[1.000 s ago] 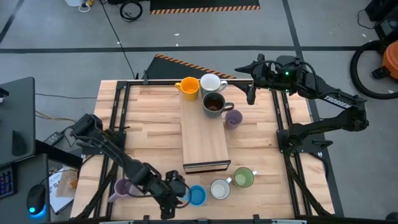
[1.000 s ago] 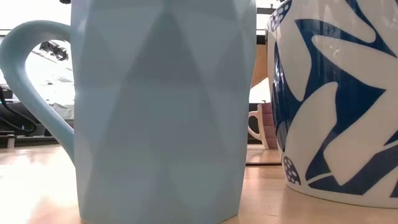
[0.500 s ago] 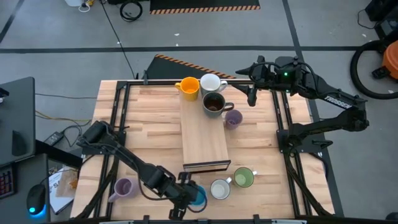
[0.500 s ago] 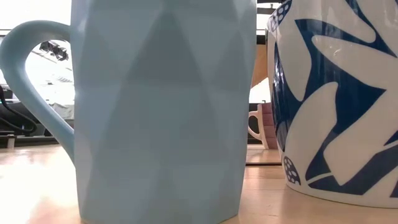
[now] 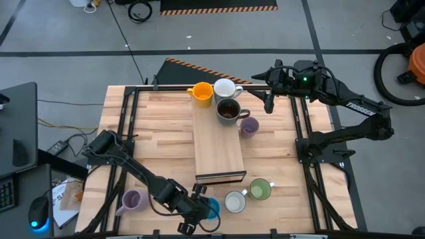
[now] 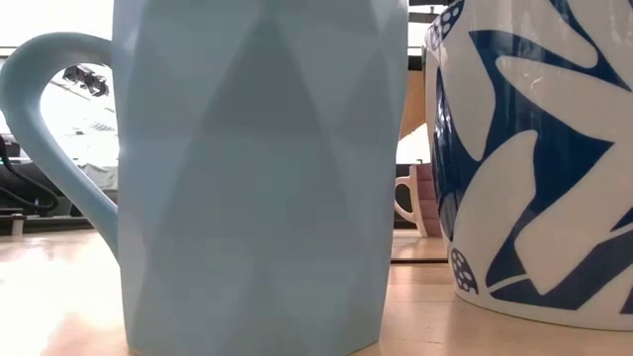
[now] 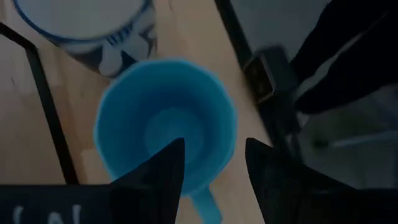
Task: Place coffee mugs
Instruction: Put the blue mug on the shelf
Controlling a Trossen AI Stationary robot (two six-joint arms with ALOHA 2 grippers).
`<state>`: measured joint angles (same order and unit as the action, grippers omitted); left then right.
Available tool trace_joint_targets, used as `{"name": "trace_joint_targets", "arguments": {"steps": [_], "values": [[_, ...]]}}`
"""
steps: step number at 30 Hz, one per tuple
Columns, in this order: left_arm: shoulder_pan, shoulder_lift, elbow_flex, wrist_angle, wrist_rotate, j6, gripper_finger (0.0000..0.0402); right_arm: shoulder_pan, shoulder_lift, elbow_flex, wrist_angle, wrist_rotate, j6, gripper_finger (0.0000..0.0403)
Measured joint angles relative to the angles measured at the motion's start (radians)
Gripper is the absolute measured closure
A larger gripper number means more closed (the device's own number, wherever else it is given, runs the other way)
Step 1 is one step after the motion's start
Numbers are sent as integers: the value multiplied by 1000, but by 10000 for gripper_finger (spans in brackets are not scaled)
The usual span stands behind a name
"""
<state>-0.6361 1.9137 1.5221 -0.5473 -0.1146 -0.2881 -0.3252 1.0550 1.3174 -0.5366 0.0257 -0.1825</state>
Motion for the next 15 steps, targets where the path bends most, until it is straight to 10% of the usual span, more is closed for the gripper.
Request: {"name": "trace_joint_targets", "arguments": {"steps": [15], "values": [[0,63,-9,4,6,130,273,0,0,0,-6,2,8,135]]}}
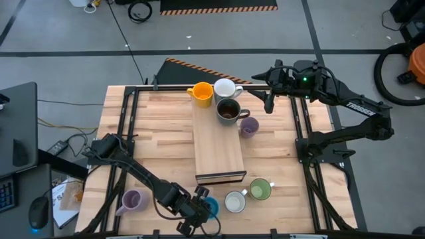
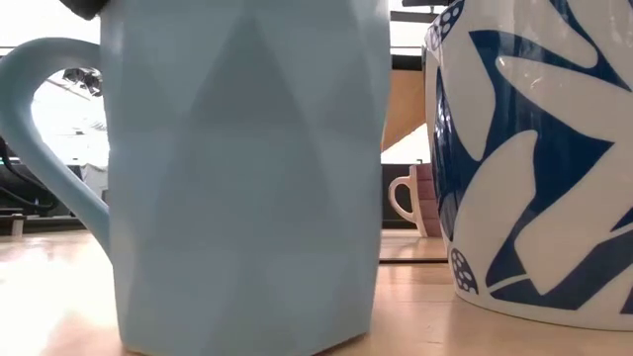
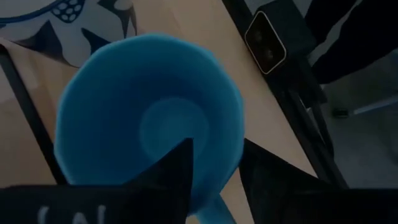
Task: Place coffee mugs
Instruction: Put the blue mug on the shelf
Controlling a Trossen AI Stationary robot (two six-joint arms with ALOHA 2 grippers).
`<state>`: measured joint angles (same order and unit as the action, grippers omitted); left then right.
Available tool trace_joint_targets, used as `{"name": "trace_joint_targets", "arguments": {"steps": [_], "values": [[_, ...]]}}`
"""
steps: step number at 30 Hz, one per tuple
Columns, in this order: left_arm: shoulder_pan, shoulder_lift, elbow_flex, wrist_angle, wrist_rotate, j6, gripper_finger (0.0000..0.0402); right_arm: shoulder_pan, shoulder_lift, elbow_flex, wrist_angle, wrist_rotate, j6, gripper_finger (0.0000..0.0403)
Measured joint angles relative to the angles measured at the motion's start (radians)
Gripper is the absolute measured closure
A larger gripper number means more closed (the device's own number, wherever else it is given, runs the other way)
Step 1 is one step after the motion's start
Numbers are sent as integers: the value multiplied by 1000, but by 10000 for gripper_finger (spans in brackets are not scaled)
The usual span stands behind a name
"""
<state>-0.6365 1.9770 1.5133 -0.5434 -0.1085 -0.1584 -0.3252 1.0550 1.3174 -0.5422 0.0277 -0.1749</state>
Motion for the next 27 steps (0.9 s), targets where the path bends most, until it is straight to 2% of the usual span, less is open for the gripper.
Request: {"name": "trace_joint_targets", "arguments": {"steps": [12,17,27], "values": [[1,0,-1,1,20,-55,370,0,0,0,0,-1,26,135],[1,-3,-1,0,26,-72,372,0,0,0,0,-2,25,135],[-5,-105,-4,-87,150,-230,374,0,0,0,2,-2,18,135]]}}
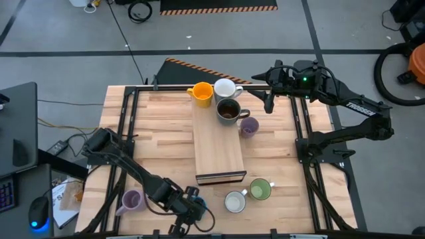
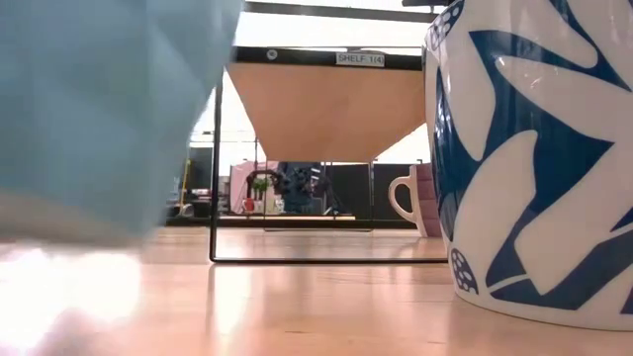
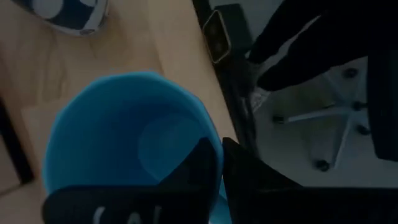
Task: Place coffee mugs
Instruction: Put the blue mug on the shelf
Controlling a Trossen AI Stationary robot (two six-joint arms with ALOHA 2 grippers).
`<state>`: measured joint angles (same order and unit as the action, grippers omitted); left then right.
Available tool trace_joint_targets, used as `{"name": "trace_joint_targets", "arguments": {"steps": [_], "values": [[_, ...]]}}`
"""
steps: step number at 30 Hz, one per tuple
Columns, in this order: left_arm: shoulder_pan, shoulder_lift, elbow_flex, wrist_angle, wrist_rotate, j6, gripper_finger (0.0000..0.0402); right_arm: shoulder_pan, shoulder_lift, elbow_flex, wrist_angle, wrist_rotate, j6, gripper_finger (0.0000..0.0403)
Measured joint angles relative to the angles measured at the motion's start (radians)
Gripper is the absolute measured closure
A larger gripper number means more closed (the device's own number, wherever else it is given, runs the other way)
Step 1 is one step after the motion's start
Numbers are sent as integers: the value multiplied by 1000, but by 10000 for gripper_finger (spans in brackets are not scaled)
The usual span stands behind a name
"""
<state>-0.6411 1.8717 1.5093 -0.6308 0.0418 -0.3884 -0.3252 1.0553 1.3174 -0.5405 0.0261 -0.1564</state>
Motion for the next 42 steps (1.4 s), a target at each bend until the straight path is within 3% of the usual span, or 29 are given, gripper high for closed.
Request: {"name": "trace_joint_targets", "arguments": {"steps": [14,22,33,38,42], "values": [[16,-198,2,-455,-33,-72,374,0,0,0,8,0,-3,135],[119,-329,2,-634,-217,-31,374,0,0,0,8,0,19,135],[400,-448,2,-606,-439,411,374,0,0,0,8,1,67,135],[539,-462,2,-504,-429,616,374,0,0,0,8,4,100,135],[633,-458,2,-399,-321,800,375,0,0,0,8,10,129,135]]}}
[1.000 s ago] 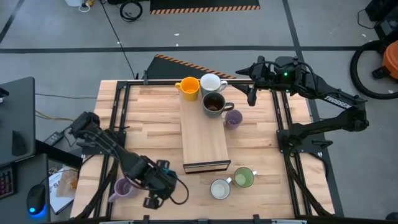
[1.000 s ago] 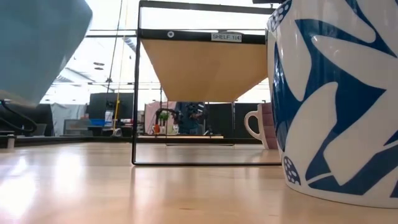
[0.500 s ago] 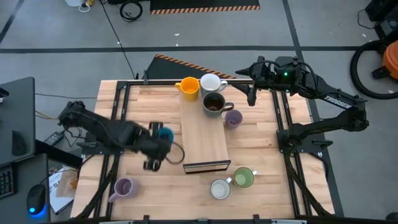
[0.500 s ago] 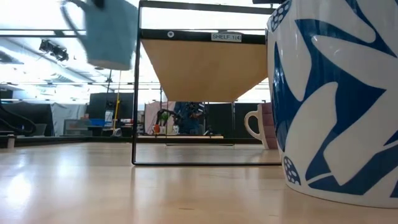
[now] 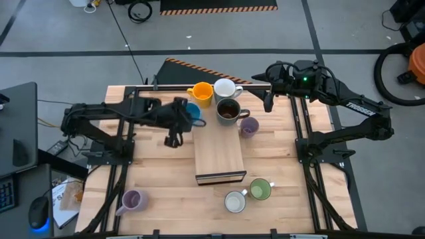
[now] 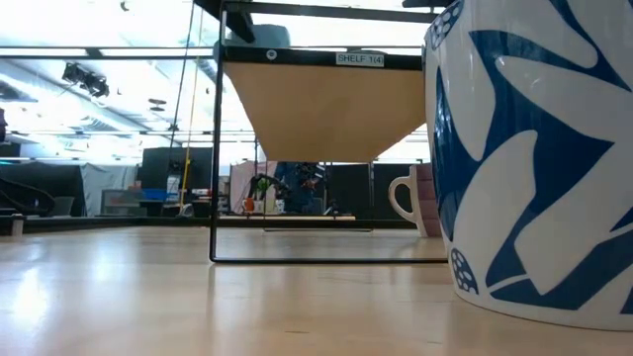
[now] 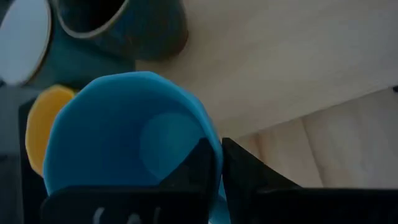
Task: Place coffee mugs
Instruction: Put the blue mug on the shelf
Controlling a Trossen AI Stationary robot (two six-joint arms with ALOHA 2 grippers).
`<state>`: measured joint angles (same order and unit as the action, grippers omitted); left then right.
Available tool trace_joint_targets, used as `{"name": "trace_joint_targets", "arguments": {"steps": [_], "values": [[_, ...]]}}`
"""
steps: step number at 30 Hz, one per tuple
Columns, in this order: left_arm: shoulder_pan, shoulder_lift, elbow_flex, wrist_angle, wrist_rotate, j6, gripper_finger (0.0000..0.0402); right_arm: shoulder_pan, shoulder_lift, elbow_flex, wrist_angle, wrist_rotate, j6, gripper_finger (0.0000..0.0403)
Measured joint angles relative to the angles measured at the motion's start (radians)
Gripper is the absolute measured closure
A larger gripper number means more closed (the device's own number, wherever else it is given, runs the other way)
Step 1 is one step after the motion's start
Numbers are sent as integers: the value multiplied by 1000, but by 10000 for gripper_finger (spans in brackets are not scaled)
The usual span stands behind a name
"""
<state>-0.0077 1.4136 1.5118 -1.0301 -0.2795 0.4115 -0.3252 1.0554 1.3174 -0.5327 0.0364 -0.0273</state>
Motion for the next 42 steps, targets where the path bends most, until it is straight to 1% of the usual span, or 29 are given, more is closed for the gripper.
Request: {"name": "trace_joint_targets", "arguments": {"steps": [4,7,12,18,22,28,37,42], "values": [[74,-1,0,77,104,130,375,0,0,0,0,0,27,135],[116,-1,0,94,162,200,375,0,0,0,0,1,44,135],[168,3,0,122,271,264,375,0,0,0,0,33,74,135],[194,38,0,116,346,349,375,0,0,0,1,44,114,135],[202,73,0,107,357,405,375,2,0,0,20,50,130,135],[224,110,0,86,380,423,375,5,0,0,34,50,141,135],[250,121,0,84,383,544,371,5,0,0,38,50,164,135],[270,121,0,83,382,560,365,5,0,0,38,50,167,135]]}}
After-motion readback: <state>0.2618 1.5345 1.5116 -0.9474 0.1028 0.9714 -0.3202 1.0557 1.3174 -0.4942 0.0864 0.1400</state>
